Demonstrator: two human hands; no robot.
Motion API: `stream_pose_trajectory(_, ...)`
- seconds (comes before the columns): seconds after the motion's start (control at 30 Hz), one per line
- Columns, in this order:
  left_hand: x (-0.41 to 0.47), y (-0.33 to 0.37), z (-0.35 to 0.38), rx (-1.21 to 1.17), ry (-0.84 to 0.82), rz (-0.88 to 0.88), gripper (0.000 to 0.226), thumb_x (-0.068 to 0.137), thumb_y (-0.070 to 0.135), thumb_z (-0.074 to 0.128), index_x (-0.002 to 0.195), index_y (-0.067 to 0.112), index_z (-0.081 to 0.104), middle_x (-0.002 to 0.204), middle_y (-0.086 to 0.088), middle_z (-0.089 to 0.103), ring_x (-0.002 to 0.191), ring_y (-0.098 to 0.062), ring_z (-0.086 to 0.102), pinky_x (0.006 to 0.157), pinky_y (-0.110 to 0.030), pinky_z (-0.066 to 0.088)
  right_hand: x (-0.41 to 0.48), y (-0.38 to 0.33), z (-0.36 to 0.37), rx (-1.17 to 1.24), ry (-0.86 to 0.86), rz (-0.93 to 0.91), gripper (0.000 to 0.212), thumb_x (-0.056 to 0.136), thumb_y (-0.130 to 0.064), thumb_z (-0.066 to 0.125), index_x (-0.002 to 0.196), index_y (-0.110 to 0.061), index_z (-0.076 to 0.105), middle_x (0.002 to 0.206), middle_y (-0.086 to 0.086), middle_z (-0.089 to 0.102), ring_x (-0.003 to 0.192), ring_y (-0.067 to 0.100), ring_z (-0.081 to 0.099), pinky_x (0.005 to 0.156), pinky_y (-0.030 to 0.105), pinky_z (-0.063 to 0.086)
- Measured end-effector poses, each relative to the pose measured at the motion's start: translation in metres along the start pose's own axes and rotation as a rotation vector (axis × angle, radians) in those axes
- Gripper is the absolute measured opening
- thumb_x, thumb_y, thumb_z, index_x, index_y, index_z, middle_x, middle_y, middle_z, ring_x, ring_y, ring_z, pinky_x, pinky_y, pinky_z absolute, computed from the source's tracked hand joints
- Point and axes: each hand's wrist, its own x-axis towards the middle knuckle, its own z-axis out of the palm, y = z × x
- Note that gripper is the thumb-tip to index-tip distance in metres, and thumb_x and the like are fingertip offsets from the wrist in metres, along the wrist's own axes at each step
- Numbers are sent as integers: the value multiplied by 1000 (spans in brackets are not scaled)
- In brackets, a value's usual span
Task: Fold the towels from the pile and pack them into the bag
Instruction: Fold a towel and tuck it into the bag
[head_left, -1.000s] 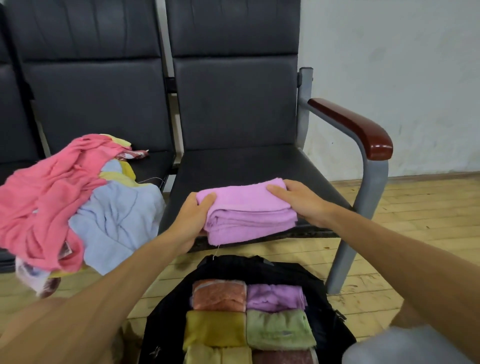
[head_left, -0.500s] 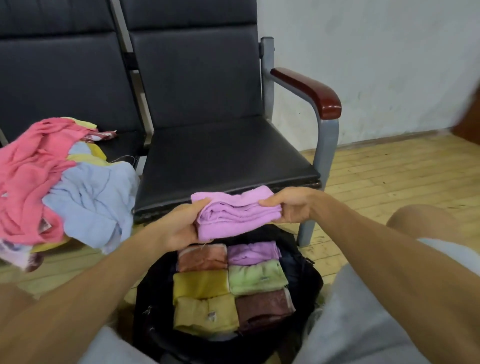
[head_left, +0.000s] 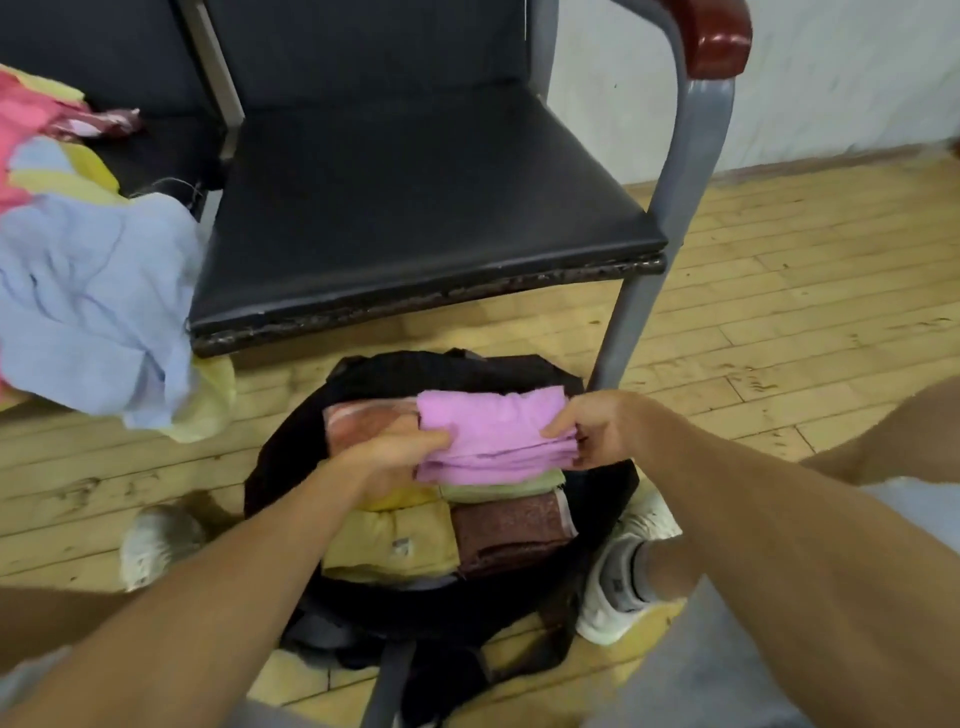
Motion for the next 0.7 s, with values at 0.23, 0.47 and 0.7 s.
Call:
stream_pose_trajectory(0.23,30,-67,32,243,-30,-194,39,93,12,59,129,2,47,90,-5,52,73,-16,51,62,-26,45,73,53,-3,-211,116,162,8,91,4,61,90,-2,56,102,19,61,95,28,60,95,44,50)
stream_pose_trajectory(0.47,44,-110,42,298,-46,-57,41,88,-2,65,126,3,54,111,-7,61,93,-12,57,65,-7,45,103,94,-2,-382,292,34,47,75,-3,78,119,-1,61,116,20,64,106,35,65,92,46,55)
stream_pose_trajectory(0.7,53,-122,45,342,24,31,27,83,5,73,89,27,59,93,7,64,90,-12,61,73,-11,46,111,95,9,-1034,379,-59,70,86,-48,68,134,-1,48,129,11,58,122,29,56,98,30,43)
